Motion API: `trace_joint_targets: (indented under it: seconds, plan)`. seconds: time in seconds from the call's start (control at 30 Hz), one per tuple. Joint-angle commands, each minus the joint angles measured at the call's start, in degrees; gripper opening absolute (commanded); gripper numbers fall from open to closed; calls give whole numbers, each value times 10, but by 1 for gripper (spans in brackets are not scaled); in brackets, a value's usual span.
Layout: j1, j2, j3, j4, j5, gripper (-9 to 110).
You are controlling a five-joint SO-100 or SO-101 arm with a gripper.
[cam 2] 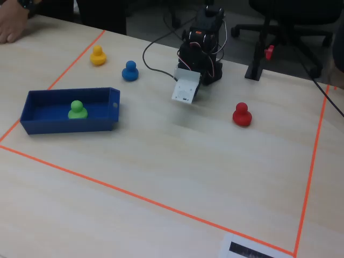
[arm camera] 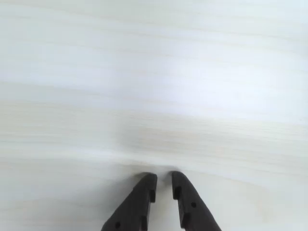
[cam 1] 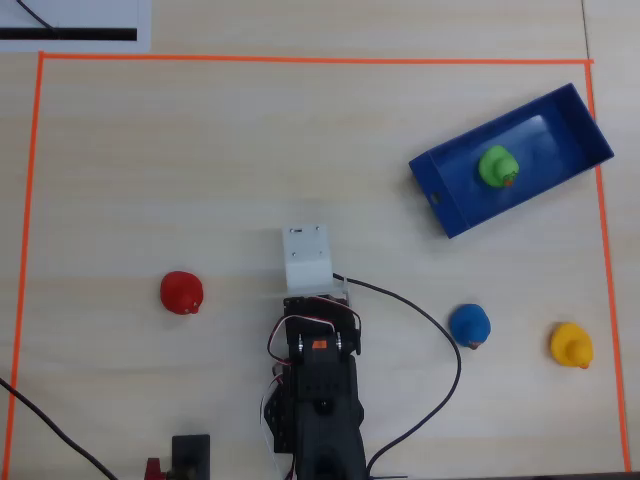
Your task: Grasp green duck and put it into box.
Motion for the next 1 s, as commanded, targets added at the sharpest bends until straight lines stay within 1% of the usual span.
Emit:
trace_joint_targets:
  seconds: [0.0,0.2,0.37,0.97]
  plan:
    - [-9,13,5,15,6,0]
    - [-7,83,6,50,6,2]
    - [-8,83,6,50,6,8]
    - [-8,83,6,50,6,8]
